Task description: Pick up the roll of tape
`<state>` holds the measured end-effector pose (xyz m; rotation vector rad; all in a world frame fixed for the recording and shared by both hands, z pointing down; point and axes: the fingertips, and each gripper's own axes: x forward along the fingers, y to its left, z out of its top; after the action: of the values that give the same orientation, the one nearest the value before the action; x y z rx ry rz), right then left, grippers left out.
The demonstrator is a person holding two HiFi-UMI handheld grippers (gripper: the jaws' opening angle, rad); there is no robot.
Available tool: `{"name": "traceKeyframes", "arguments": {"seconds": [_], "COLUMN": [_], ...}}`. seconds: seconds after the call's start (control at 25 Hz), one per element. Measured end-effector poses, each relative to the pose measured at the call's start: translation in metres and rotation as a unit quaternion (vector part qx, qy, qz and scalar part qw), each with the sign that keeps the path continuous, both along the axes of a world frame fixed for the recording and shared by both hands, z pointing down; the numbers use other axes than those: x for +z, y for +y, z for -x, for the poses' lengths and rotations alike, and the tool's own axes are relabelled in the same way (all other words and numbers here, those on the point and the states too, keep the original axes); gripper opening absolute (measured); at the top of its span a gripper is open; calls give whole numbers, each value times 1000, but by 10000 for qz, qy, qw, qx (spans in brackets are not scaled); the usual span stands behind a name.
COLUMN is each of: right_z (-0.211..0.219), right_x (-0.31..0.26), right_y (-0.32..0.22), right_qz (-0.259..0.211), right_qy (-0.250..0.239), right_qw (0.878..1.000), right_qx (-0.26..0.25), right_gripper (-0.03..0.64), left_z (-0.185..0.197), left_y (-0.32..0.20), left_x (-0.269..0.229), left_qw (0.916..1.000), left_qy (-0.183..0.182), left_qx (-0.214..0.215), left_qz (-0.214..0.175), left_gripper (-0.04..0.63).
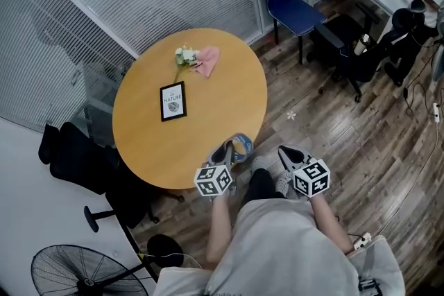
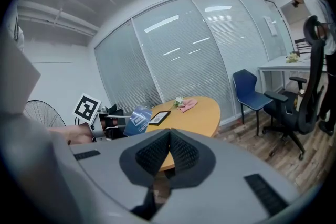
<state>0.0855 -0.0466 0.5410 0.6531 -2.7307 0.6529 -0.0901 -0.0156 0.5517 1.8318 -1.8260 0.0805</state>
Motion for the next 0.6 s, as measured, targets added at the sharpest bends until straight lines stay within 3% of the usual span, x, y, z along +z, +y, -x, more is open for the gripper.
{"name": "traceKeyframes", "arguments": {"seconds": [0.6], "right_z": [12], "right_x": [0], "right_y": [-2], "right_qz": [-131], "right_qy": [128], "right_qw": [9996], "right_qx": [-210], "right_gripper": [-3], "left_z": [7], "left_y": [-2], "left_x": [1], "left_qw": [9999], "left_qy": [21], "left_qx": [-101], "left_qz": [-12], "left_gripper": [53]}}
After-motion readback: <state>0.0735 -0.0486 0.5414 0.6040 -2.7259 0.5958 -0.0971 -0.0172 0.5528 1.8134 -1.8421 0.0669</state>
